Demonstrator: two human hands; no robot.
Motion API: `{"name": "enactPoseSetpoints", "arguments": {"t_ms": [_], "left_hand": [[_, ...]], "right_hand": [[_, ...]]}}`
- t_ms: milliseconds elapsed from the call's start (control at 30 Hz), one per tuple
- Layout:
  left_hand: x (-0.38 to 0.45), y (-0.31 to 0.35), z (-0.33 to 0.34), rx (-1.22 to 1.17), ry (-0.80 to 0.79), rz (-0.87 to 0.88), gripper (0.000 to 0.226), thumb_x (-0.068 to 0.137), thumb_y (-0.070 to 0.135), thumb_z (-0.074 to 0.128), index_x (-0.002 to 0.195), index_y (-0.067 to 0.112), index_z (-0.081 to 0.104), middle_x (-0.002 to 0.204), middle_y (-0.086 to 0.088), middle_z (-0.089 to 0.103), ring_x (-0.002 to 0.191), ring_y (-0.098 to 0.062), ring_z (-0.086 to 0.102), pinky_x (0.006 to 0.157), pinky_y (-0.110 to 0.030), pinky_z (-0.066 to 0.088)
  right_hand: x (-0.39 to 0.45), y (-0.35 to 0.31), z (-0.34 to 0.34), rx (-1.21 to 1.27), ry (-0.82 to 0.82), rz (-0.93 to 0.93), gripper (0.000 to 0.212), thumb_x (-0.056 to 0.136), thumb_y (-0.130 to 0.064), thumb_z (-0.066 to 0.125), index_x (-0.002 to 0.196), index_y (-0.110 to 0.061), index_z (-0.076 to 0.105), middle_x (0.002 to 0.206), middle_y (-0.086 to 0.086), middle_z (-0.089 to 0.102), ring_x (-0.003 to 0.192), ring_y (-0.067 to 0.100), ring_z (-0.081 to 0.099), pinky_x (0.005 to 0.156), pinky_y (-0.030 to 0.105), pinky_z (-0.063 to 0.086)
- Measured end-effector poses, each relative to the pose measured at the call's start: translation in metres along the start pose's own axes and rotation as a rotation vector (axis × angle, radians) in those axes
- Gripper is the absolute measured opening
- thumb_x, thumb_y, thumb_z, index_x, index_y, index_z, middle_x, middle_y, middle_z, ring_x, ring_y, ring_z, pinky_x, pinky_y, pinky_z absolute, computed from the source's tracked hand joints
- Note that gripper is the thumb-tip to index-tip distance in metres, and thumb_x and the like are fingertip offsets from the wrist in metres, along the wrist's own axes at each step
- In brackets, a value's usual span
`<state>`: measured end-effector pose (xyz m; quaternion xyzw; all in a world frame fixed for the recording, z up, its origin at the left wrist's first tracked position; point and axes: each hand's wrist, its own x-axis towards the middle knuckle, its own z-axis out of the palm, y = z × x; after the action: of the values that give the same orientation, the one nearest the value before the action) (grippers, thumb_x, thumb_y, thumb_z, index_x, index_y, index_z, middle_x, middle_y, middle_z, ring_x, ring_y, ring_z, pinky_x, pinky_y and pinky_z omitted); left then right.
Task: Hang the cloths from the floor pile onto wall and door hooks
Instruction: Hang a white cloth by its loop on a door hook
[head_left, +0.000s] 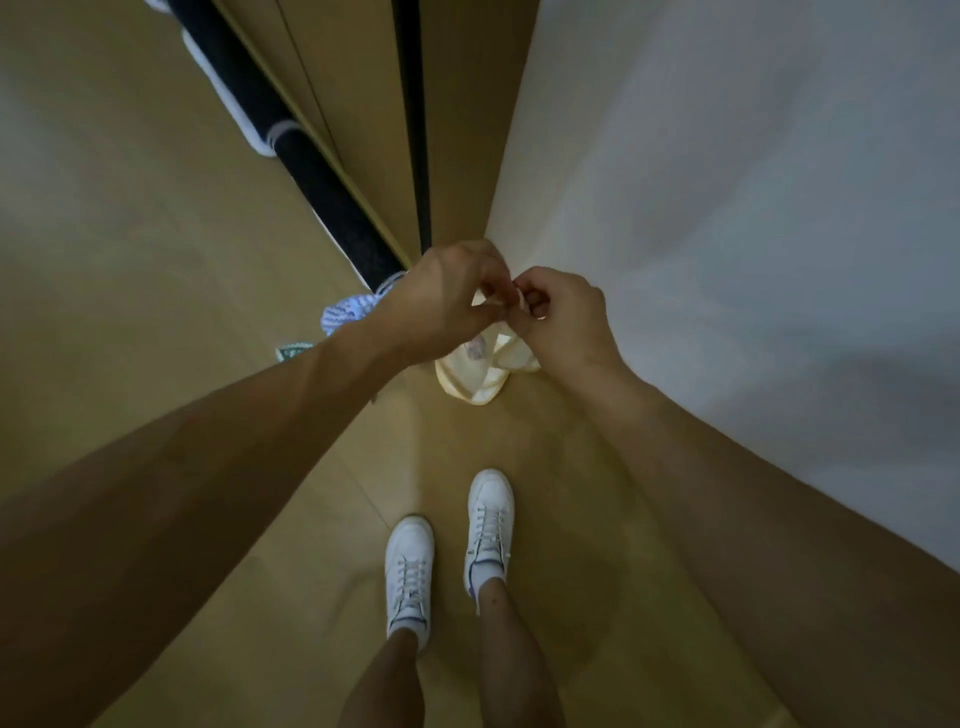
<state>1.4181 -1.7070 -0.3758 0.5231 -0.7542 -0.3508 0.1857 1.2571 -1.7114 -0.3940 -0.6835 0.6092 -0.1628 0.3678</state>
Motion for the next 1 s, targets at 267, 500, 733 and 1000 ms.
{"name": "enactPoseSetpoints", "arguments": {"t_ms": [267, 500, 733, 1000], "left_hand": [[-0.026, 0.126, -0.123, -0.024, 0.148, -0.002, 0.024, 0.083, 0.006, 0.066, 0.106, 0.014, 0.062, 0.087, 0.005, 0.065, 0.076, -0.005, 0.060, 0.066, -0.007, 0.043], [-0.040, 0.243, -0.210, 0.073, 0.186, 0.098, 0.011, 0.093, 0.027, 0.060, 0.102, 0.020, 0.062, 0.086, 0.010, 0.058, 0.077, -0.005, 0.055, 0.060, -0.011, 0.039], [-0.059, 0.352, -0.262, 0.297, 0.181, 0.249, 0.016, 0.098, 0.030, 0.051, 0.094, 0.018, 0.061, 0.079, 0.007, 0.057, 0.068, -0.009, 0.052, 0.059, -0.027, 0.044], [-0.093, 0.457, -0.269, 0.574, 0.292, 0.482, 0.019, 0.098, 0.042, 0.047, 0.093, 0.025, 0.055, 0.076, 0.006, 0.056, 0.072, -0.017, 0.050, 0.060, -0.033, 0.038]], "right_hand": [[-0.057, -0.131, -0.134, -0.023, 0.069, -0.117, 0.009, 0.085, -0.022, 0.068, 0.091, -0.020, 0.075, 0.080, -0.006, 0.071, 0.074, 0.006, 0.064, 0.075, 0.028, 0.053], [-0.113, -0.228, -0.235, -0.128, 0.250, -0.246, 0.010, 0.089, -0.025, 0.064, 0.086, -0.021, 0.073, 0.070, -0.009, 0.066, 0.063, 0.003, 0.057, 0.059, 0.012, 0.040], [-0.179, -0.284, -0.319, -0.194, 0.404, -0.242, 0.015, 0.091, -0.030, 0.060, 0.080, -0.024, 0.069, 0.070, -0.012, 0.064, 0.067, 0.004, 0.058, 0.062, 0.022, 0.046], [-0.286, -0.298, -0.398, -0.293, 0.513, -0.251, 0.013, 0.089, -0.025, 0.060, 0.089, -0.026, 0.074, 0.076, -0.011, 0.068, 0.072, 0.005, 0.060, 0.066, 0.025, 0.048]]}}
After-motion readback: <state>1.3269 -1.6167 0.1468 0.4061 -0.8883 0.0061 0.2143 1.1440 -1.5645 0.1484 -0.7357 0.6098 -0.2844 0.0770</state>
